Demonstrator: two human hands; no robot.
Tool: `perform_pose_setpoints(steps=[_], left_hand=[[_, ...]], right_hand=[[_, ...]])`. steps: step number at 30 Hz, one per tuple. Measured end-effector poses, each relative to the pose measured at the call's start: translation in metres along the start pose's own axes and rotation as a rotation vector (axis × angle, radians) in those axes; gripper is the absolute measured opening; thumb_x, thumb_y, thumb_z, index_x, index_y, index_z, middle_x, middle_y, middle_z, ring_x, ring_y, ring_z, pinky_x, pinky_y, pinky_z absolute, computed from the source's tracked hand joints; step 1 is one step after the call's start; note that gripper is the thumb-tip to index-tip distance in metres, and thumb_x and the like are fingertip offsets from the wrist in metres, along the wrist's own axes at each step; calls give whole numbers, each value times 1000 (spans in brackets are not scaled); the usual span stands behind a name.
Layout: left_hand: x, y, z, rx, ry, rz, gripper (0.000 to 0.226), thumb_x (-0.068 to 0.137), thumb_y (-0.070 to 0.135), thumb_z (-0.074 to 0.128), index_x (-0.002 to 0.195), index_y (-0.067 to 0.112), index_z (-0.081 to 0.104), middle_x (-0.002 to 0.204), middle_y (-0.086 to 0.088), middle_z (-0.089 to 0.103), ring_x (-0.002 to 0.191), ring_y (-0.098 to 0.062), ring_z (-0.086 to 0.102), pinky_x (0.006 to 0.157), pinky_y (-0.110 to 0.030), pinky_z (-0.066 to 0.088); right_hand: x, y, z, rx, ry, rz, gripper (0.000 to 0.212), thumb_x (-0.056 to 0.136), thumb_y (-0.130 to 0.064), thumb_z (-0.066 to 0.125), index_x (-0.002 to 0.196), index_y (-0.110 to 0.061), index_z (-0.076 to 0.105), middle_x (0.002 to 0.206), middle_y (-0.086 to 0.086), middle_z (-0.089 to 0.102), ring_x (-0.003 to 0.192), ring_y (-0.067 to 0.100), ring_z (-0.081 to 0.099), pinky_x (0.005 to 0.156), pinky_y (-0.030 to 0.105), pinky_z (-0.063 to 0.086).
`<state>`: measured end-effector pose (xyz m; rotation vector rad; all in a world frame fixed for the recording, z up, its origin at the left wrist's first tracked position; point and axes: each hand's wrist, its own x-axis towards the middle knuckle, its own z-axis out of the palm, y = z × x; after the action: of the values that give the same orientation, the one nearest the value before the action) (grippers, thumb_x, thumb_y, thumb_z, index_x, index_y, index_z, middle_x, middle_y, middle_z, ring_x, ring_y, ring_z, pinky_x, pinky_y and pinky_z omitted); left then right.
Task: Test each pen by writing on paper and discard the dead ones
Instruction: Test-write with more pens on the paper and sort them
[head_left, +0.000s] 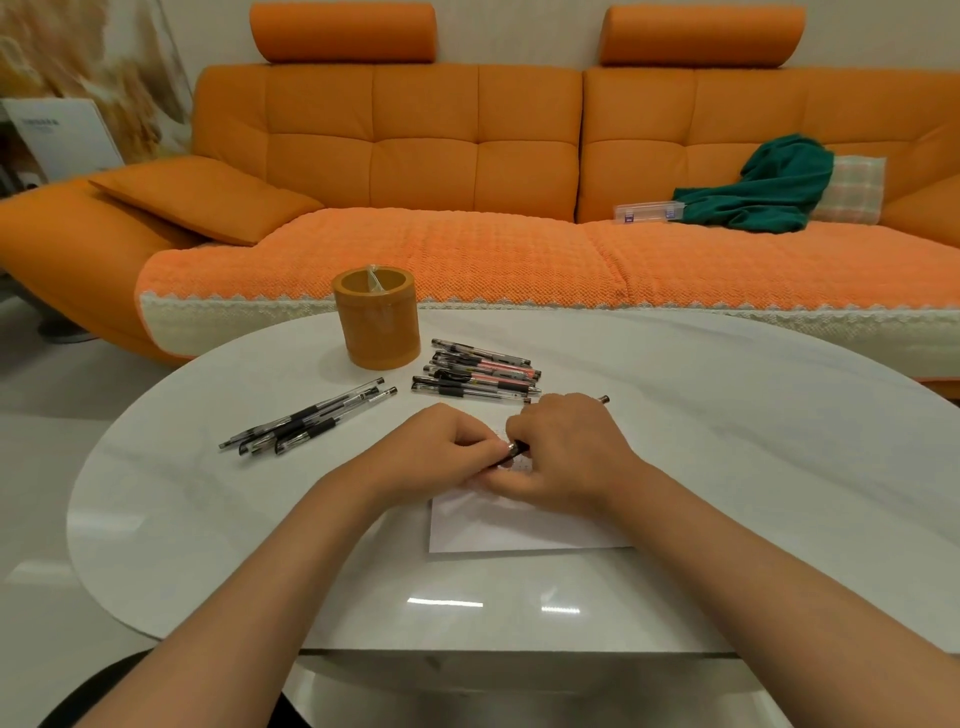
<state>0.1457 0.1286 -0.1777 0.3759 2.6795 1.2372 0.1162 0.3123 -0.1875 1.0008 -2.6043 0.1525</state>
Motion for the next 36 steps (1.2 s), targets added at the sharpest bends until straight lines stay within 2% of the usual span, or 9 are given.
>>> perform_pose_setpoints(steps=[3, 6, 10, 14, 17, 19, 23, 29, 36], left_hand=[[-2, 0, 2, -9, -19, -8, 39, 85, 48, 57, 83, 16, 79, 89, -19, 71, 77, -30, 60, 73, -47, 51], [-3, -1, 2, -20, -15, -20, 34, 88, 42, 58, 78, 17, 79, 84, -19, 69, 71, -15, 54, 69, -37, 46], [-4, -3, 0, 0, -14, -36, 35, 88, 39, 57, 72, 13, 74, 71, -12, 66, 66, -12, 50, 66, -33, 41], [-1, -5, -5, 27, 55, -53, 38, 90, 42, 55, 76, 10, 72, 74, -19, 61, 64, -14, 47, 64, -33, 38], [2, -9, -12, 120, 210, -55, 28, 96, 38, 57, 81, 21, 74, 68, 3, 63, 62, -8, 53, 64, -30, 43], [2, -14, -20, 225, 335, -60, 21, 99, 38, 56, 96, 28, 74, 88, 15, 66, 76, -1, 57, 70, -29, 46], [5, -39, -41, 523, 544, -118, 25, 102, 31, 52, 116, 23, 71, 117, 2, 63, 107, -17, 53, 89, -37, 47], [7, -75, -56, 802, 534, -299, 36, 101, 13, 43, 134, 17, 59, 133, -6, 57, 119, -29, 47, 96, -41, 40], [13, -84, -53, 845, 513, -310, 38, 99, 10, 42, 131, 19, 60, 123, -7, 61, 113, -29, 50, 92, -40, 40]], right_hand=[[1, -4, 0, -3, 20, 8, 65, 75, -73, 34, 46, -14, 38, 38, 0, 33, 42, 17, 26, 46, 29, 19], [-1, -7, 1, 9, 22, 35, 62, 74, -67, 33, 46, -12, 40, 37, 3, 30, 41, 16, 23, 45, 27, 20], [0, -9, 8, 0, 14, 54, 62, 76, -68, 32, 50, -12, 42, 39, 2, 37, 41, 17, 30, 45, 27, 23], [1, -4, 5, 119, -24, 72, 47, 85, -69, 43, 81, -23, 52, 56, -8, 49, 56, 13, 49, 52, 32, 36], [4, -1, 1, 263, -105, 116, 18, 91, -32, 55, 104, -28, 44, 71, -12, 47, 71, 15, 49, 60, 35, 37], [7, 1, 0, 376, -172, 180, 29, 88, -9, 48, 109, -29, 44, 91, -8, 54, 85, 19, 52, 69, 39, 44], [16, 8, 1, 429, -156, 232, 44, 89, 6, 41, 120, -23, 53, 120, -2, 48, 105, 16, 48, 88, 34, 46], [26, 24, 9, 376, 45, 299, 38, 97, -1, 49, 128, -15, 64, 109, 1, 52, 99, 22, 55, 81, 25, 39], [39, 48, 18, 253, 131, 558, 29, 98, -14, 53, 121, -18, 70, 106, 5, 61, 96, 25, 57, 76, 38, 50]])
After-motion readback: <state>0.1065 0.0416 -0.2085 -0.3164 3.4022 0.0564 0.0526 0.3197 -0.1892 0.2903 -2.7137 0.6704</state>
